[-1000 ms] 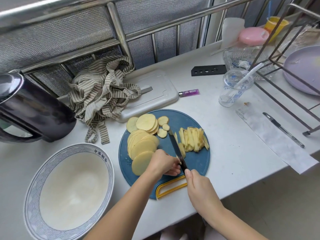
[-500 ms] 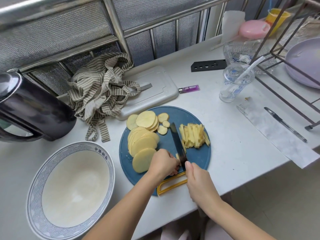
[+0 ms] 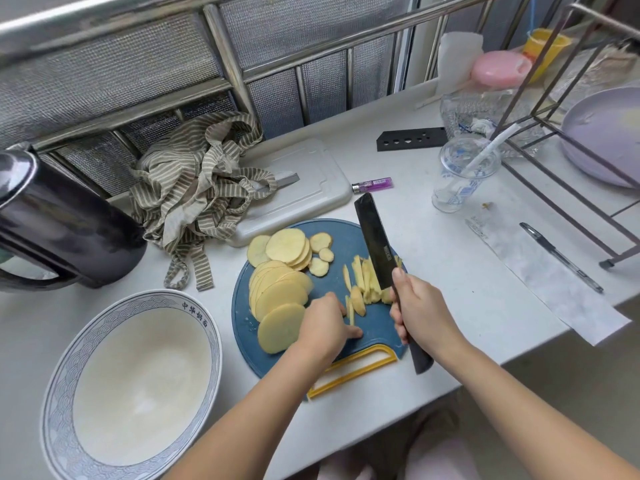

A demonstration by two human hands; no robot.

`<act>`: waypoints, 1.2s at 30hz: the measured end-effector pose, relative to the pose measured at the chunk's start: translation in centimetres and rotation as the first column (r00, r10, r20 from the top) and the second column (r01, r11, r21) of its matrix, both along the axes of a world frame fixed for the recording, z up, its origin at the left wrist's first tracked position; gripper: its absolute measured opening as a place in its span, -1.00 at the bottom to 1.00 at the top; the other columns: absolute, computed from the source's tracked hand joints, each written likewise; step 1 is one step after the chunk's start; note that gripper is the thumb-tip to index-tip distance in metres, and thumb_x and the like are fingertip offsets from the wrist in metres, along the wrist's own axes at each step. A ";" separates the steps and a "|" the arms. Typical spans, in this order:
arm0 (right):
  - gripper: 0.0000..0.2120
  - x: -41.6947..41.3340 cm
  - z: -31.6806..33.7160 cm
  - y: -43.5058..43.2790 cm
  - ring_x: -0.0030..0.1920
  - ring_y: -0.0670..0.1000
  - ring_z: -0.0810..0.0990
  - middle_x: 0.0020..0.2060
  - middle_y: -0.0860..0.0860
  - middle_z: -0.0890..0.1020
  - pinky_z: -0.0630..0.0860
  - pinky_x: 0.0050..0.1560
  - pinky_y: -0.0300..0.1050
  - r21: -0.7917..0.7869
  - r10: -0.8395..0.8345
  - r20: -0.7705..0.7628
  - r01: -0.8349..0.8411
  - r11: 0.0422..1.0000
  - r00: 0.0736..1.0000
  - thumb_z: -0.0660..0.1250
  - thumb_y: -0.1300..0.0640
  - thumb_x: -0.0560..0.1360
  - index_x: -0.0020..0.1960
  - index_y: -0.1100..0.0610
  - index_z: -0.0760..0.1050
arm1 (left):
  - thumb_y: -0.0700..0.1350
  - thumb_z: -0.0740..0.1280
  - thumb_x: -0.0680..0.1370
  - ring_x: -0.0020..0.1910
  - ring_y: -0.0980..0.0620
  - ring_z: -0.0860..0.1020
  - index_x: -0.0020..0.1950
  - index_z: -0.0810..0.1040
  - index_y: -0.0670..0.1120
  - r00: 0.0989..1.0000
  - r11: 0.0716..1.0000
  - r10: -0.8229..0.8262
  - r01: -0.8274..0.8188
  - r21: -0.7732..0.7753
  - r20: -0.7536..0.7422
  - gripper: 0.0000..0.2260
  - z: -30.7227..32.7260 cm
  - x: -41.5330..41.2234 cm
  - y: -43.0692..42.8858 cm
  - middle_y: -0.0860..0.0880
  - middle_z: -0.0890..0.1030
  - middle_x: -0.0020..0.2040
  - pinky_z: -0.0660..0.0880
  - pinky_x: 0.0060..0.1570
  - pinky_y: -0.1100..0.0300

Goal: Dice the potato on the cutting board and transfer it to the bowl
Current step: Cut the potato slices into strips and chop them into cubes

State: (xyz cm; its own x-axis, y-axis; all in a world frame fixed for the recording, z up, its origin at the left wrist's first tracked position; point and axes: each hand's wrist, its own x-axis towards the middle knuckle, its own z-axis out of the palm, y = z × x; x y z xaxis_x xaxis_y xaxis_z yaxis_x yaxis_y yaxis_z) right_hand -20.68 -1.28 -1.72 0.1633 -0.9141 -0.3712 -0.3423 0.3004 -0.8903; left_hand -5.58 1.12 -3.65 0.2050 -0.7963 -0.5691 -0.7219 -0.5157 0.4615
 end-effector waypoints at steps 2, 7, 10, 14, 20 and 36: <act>-0.58 -0.2 -0.1 0.4 -0.57 0.02 0.37 -0.50 0.09 0.41 0.35 -0.56 -0.18 0.013 0.001 0.003 -0.001 1.000 1.000 0.03 -0.08 0.65 -0.20 0.20 0.37 | -0.08 0.55 0.40 -0.30 -0.07 0.54 -0.24 0.36 -0.08 0.995 0.997 0.072 -0.074 -0.020 -0.072 -0.66 -0.2 0.6 -0.6 -0.15 0.56 -0.25 0.44 -0.25 0.11; -0.58 -0.9 0.0 0.7 -0.57 0.01 0.38 -0.53 0.06 0.41 0.34 -0.57 -0.17 0.007 -0.016 -0.008 0.016 1.000 1.000 0.02 -0.07 0.65 -0.22 0.19 0.37 | -0.16 0.44 0.51 -0.43 -0.06 0.51 -0.34 0.45 -0.15 0.950 0.966 0.249 -0.258 -0.025 -0.188 -0.73 0.1 1.1 -2.7 -0.14 0.55 -0.39 0.55 -0.23 0.05; -0.57 -1.1 0.0 0.9 -0.55 0.01 0.39 -0.51 0.07 0.41 0.36 -0.54 -0.16 0.005 -0.013 -0.021 0.013 1.000 1.000 0.02 -0.09 0.65 -0.21 0.19 0.36 | -0.11 0.37 0.55 -0.39 -0.11 0.60 -0.33 0.56 -0.25 0.965 0.953 0.241 -0.256 -0.162 -0.107 -0.70 0.3 1.1 -3.6 -0.15 0.61 -0.40 0.60 -0.18 0.02; -0.57 -1.4 0.1 1.2 -0.55 0.01 0.38 -0.50 0.07 0.41 0.36 -0.54 -0.16 0.006 -0.014 -0.018 0.014 1.000 1.000 0.02 -0.09 0.65 -0.20 0.19 0.36 | -0.01 0.40 0.50 -0.37 -0.13 0.59 -0.27 0.60 -0.28 0.989 0.971 0.149 -0.146 -0.188 0.002 -0.67 0.3 -0.2 -3.4 -0.21 0.63 -0.34 0.59 -0.24 0.02; -0.57 -1.7 0.4 2.2 -0.56 -0.02 0.37 -0.52 0.05 0.40 0.36 -0.53 -0.16 -0.016 0.067 -0.048 -0.068 0.998 0.997 0.03 -0.09 0.65 -0.21 0.19 0.35 | 0.05 0.47 0.46 -0.35 -0.07 0.63 -0.27 0.62 -0.20 0.990 0.988 0.138 -0.137 -0.072 0.017 -0.69 -0.5 -0.6 -2.7 -0.12 0.65 -0.35 0.63 -0.23 0.04; -0.62 -7.7 0.8 2.6 -0.42 -0.05 0.31 -0.46 -0.04 0.36 0.26 -0.32 -0.16 0.016 0.501 -0.528 -0.582 0.813 0.686 0.03 -0.09 0.64 -0.26 0.10 0.31 | -0.16 0.30 0.61 -0.44 0.09 0.60 -0.06 0.62 -0.26 0.676 0.855 0.501 -0.290 0.430 -0.540 -0.81 0.2 0.2 -0.4 -0.10 0.66 -0.30 0.54 -0.45 0.30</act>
State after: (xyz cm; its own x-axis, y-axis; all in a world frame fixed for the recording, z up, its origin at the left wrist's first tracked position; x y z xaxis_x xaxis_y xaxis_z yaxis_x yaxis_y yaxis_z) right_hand -28.38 1.29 -0.96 0.4813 -0.7716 -0.4160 -0.7989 -0.1908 -0.5704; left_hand -5.37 0.76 -3.40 -0.0155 -0.5021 -0.8647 -0.0260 -0.8643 0.5023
